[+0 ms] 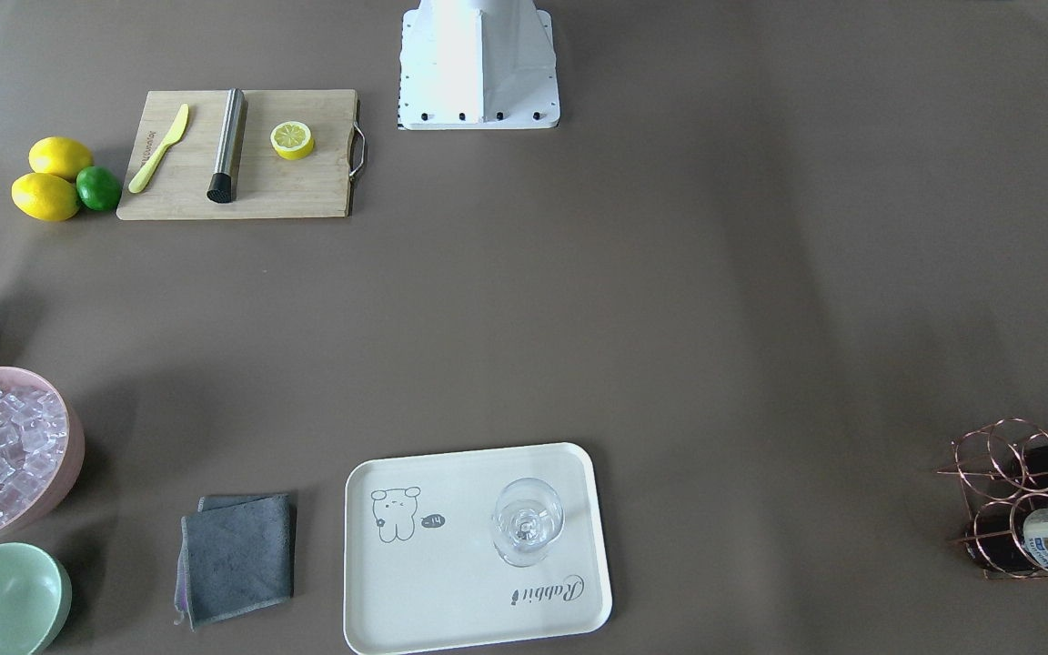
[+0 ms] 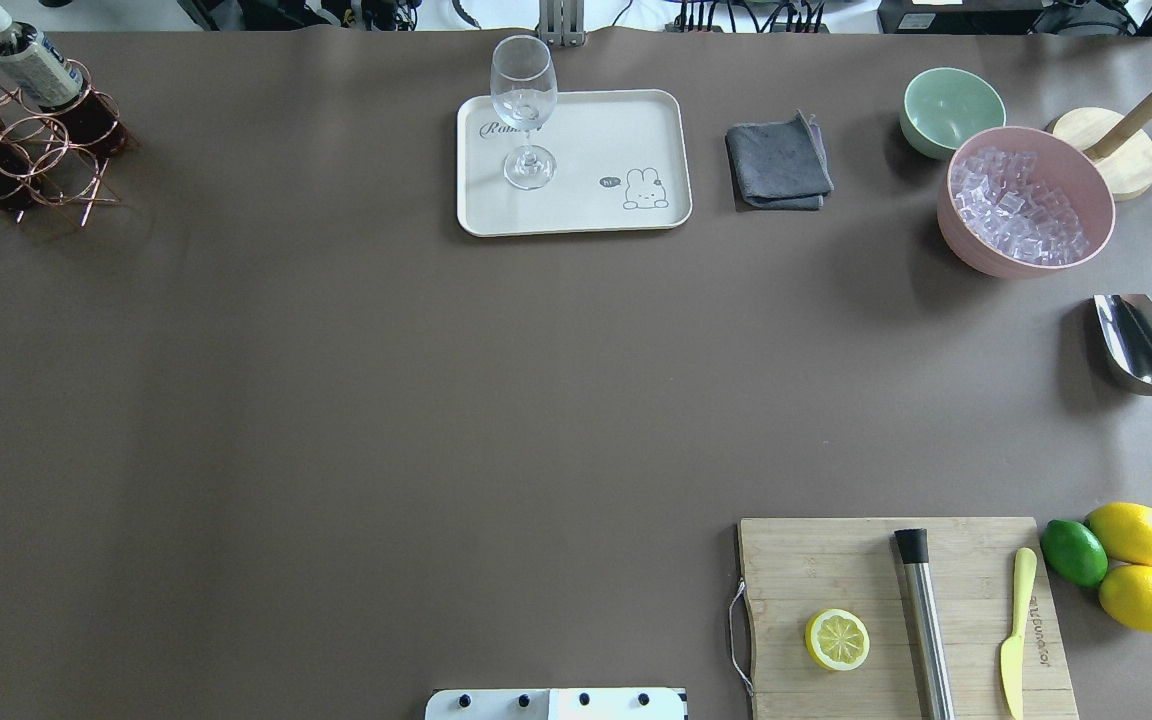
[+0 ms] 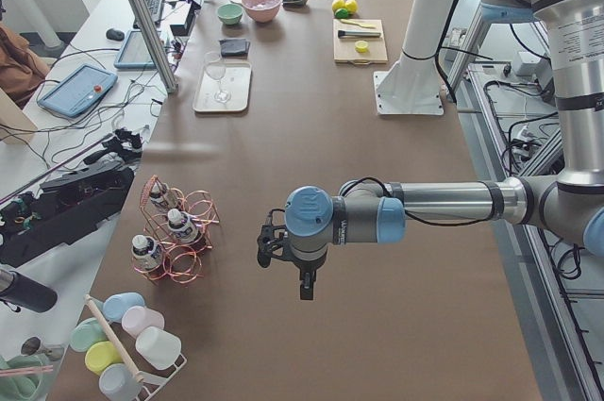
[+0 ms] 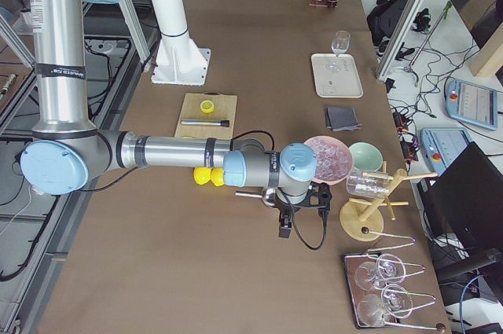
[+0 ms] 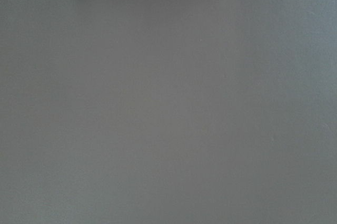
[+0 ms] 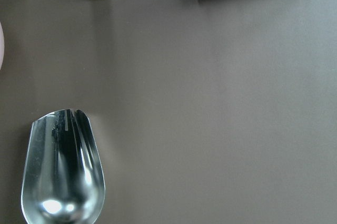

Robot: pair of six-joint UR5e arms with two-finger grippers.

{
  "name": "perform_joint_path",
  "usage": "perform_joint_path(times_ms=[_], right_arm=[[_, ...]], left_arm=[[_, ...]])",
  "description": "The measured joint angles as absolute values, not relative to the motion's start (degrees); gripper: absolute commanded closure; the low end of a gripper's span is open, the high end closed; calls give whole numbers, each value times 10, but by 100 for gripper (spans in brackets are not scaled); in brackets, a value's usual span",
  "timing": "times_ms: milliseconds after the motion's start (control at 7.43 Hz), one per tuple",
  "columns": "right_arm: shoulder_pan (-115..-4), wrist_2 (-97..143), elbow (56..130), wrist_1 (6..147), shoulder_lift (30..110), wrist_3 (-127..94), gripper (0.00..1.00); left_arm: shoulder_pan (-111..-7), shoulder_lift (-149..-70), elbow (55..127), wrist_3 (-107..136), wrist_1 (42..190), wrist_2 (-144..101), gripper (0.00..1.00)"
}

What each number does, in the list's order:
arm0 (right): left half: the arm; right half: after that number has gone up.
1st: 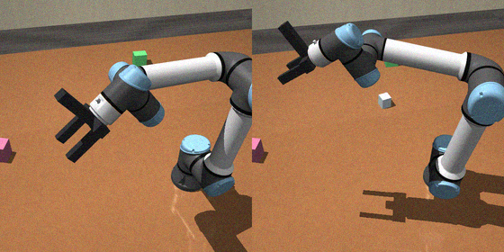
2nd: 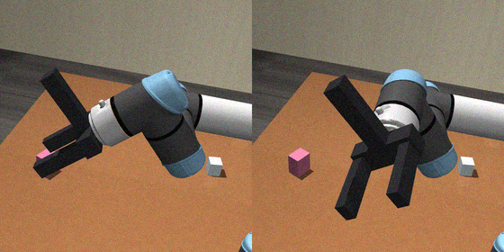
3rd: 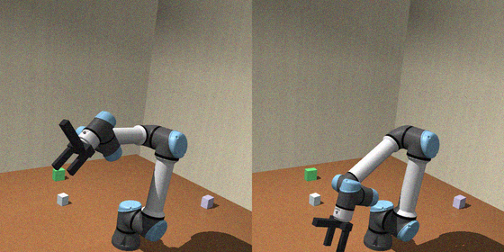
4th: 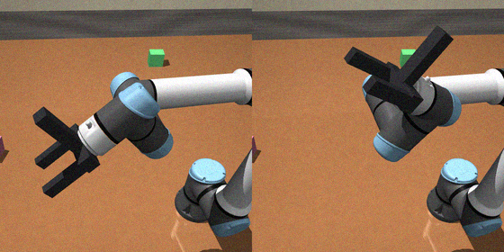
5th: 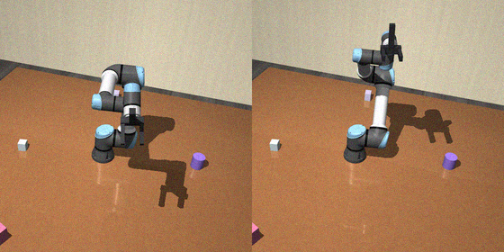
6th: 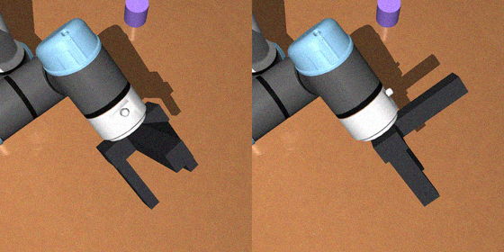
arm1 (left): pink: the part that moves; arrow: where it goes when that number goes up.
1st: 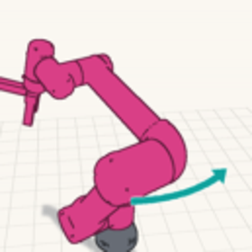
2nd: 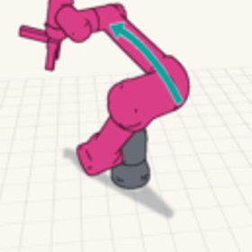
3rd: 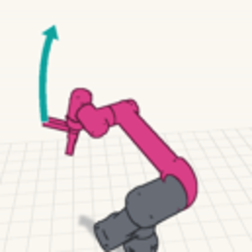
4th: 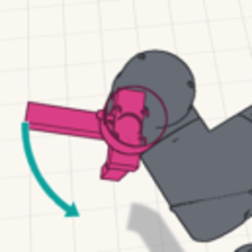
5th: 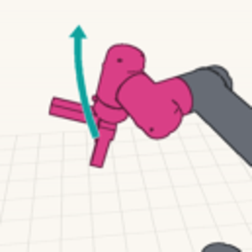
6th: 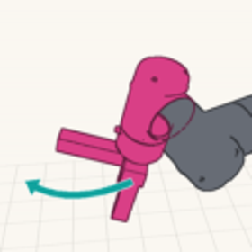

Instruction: Take tea from basket to plate

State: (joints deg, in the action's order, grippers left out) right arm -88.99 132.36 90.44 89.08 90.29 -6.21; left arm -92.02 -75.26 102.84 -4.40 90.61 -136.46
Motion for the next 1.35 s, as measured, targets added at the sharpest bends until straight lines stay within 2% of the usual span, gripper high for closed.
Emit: perform_joint_path(times_ms=[1346], right_arm=[[-893,1326,904,899,902,-66,1]], left_arm=[[-921,-748,1028,-44,907,-1364,2]])
